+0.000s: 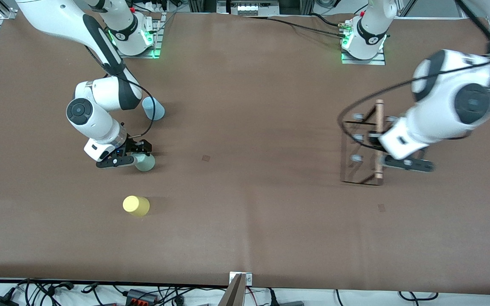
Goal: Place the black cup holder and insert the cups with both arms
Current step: 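Grasp the teal cup with the right gripper while the left gripper drags the rack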
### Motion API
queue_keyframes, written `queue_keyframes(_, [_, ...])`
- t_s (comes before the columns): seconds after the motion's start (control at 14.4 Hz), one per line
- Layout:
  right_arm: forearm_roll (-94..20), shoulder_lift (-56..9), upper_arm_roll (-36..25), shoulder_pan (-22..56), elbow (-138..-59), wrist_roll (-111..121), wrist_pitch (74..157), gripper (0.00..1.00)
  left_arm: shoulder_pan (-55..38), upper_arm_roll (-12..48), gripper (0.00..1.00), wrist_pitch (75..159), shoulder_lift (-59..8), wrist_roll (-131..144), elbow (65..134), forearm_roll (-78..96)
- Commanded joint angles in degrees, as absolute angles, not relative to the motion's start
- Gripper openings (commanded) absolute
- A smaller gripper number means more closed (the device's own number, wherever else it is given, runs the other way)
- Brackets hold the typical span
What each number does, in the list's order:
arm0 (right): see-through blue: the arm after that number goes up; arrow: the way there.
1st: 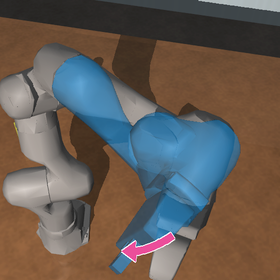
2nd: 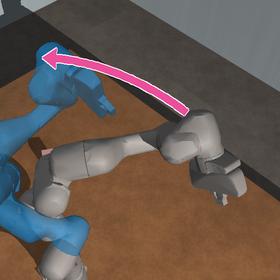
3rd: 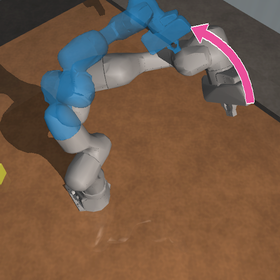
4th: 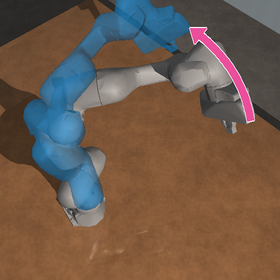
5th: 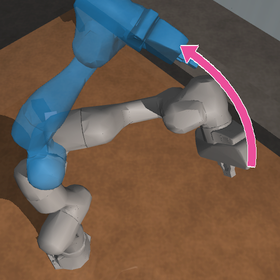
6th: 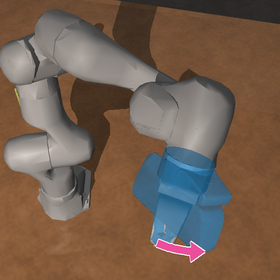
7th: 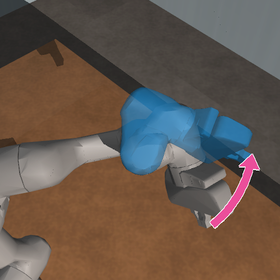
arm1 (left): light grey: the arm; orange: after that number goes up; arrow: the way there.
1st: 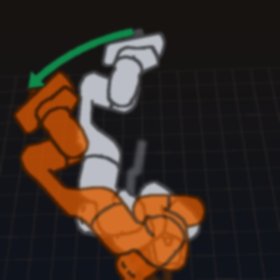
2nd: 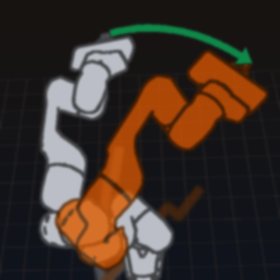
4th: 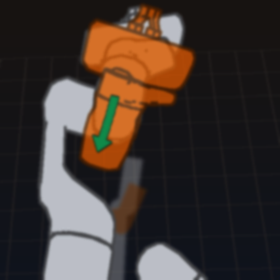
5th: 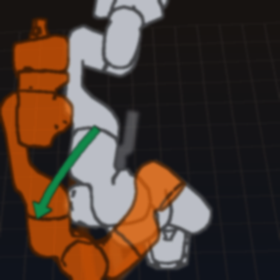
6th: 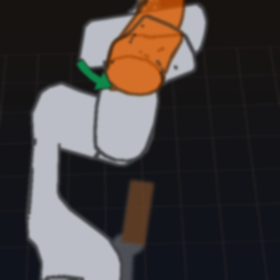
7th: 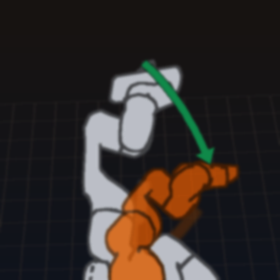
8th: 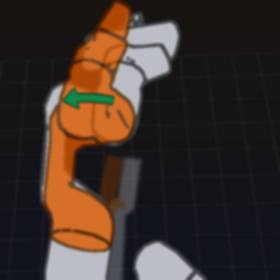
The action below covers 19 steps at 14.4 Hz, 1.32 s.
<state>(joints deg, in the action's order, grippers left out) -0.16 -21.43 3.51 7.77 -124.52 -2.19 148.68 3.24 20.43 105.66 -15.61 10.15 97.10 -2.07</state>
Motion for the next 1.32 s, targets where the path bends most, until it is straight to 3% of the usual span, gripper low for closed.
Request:
queue_keyframes(0.0, [-0.62,-20.83,3.52,8.0,-125.6,-2.45,149.68,0.3,-3.05,21.18,0.02,106.52,-19.32,16.07,92.65,-1.85])
queue_keyframes(0.07, [-0.62,-20.66,3.52,8.09,-125.6,-2.46,149.68,0.18,-5.08,21.09,0.02,106.61,-20.81,17.56,91.07,-1.85])
queue_keyframes(0.35, [-0.62,-19.34,3.43,7.82,-125.25,-0.71,148.89,0.05,-12.2,21.18,0.02,109.49,-24.43,24.68,87.8,-1.76])
queue_keyframes(0.97, [-0.62,-12.23,3.16,4.48,-124.45,7.47,142.04,0.05,-21.53,21.09,0.02,120.13,-29.62,41.04,87.8,-2.28])
queue_keyframes(1.25, [-0.88,-10.81,3.08,3.43,-121.38,6.59,133.44,0.04,-22.76,21.09,0.02,121.38,-30.85,41.84,87.8,-2.55])
